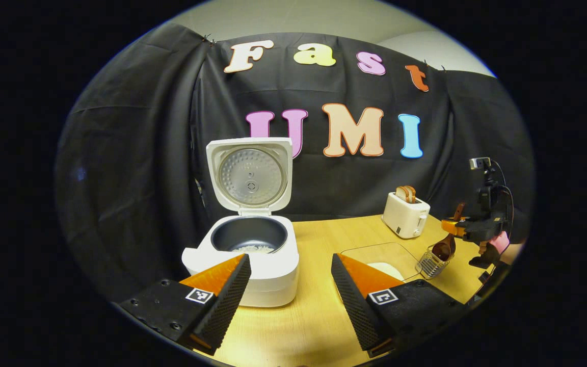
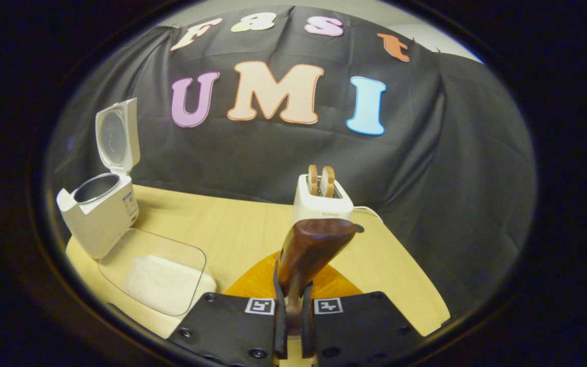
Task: Close the left gripper, press the button to open the rice cooker; take a wooden spoon from the chopstick holder with the right hand, scoop a spoonful of rice and pour it into the rice cooker, then put the wooden spoon back into the chopstick holder.
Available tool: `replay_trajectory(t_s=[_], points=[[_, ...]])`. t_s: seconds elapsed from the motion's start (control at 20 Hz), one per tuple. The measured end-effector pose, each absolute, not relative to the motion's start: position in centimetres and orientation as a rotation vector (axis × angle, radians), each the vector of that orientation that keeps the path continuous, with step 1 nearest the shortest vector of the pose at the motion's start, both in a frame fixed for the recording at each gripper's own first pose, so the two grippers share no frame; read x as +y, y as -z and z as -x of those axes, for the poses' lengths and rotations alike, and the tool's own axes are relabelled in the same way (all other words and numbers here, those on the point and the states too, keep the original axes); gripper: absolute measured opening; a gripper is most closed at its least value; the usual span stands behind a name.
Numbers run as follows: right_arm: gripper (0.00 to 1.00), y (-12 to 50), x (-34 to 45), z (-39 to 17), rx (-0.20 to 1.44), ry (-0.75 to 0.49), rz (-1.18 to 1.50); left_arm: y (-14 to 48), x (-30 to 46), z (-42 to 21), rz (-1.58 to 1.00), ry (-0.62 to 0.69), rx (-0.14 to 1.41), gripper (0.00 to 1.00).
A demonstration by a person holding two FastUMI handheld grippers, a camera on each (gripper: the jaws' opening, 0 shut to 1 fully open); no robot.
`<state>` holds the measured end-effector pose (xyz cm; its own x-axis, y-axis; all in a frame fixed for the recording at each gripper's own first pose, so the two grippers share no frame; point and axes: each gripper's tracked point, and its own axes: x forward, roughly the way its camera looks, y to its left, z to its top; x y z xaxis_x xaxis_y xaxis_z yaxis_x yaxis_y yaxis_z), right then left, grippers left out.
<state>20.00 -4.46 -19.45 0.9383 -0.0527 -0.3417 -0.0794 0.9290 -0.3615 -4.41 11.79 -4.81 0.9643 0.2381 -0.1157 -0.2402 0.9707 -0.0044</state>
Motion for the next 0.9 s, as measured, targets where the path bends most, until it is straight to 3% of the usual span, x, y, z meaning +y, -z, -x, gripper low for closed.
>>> replay_trajectory(t_s=[0.2,0.5,0.9], points=[[0.14,21.4,-4.7,-19.9,0.406,-0.031,0.363,4.7,11.5,4.7,0.016,-0.256,0.117,0.94],[0.23,22.8,-5.1,-19.6,0.464,-0.054,0.314,4.4,11.8,4.3,0.008,-0.268,0.120,0.94],[0.66,17.6,-7.3,-17.8,0.388,0.014,0.281,2.7,12.5,2.2,0.059,-0.221,0.073,0.94]])
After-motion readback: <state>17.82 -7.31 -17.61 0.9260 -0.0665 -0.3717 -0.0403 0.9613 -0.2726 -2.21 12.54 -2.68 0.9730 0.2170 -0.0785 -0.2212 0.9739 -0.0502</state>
